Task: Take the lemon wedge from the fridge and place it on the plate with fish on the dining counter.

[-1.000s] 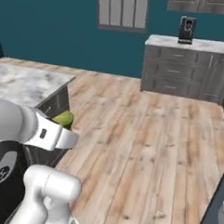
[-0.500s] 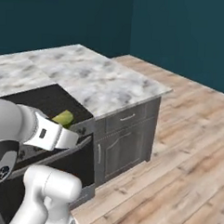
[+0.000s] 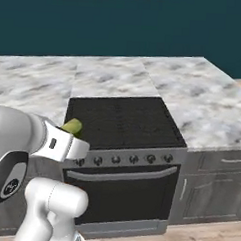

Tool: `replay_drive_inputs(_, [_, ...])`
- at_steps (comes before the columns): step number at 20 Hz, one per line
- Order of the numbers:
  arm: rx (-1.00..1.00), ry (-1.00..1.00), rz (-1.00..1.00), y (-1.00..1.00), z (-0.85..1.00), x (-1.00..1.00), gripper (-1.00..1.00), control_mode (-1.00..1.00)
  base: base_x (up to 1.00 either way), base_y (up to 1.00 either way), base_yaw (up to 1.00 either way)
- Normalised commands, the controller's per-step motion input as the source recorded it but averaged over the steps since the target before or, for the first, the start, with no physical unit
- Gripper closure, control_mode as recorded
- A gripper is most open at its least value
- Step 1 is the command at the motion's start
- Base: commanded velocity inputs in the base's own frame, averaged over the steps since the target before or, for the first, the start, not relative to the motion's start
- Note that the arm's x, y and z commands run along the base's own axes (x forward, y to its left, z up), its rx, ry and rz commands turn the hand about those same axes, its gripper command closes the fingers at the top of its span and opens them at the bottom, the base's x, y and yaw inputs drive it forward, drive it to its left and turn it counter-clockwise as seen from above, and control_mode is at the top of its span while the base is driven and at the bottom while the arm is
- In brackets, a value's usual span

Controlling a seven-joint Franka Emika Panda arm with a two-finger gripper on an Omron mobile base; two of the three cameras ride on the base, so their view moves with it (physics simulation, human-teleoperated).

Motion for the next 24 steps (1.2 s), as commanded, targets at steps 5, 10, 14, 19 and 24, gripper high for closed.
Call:
replay_drive_inputs(5, [0.0, 0.0, 0.0, 0.0, 0.0, 0.0, 1.0, 1.0, -0.58, 1.0, 0.49])
replay_drive_inputs(10, [0.0, 0.0, 0.0, 0.0, 0.0, 0.0, 1.0, 1.0, -0.47, 1.0, 0.42])
replay_drive_inputs(14, [0.0, 0.0, 0.0, 0.0, 0.0, 0.0, 1.0, 1.0, -0.16, 1.0, 0.3])
replay_drive_inputs(19, [0.0, 0.0, 0.0, 0.0, 0.0, 0.0, 1.0, 1.0, -0.02, 1.0, 0.25])
replay_drive_inputs(24, [0.0, 0.0, 0.0, 0.0, 0.0, 0.0, 1.0, 1.0, 0.0, 1.0, 0.19])
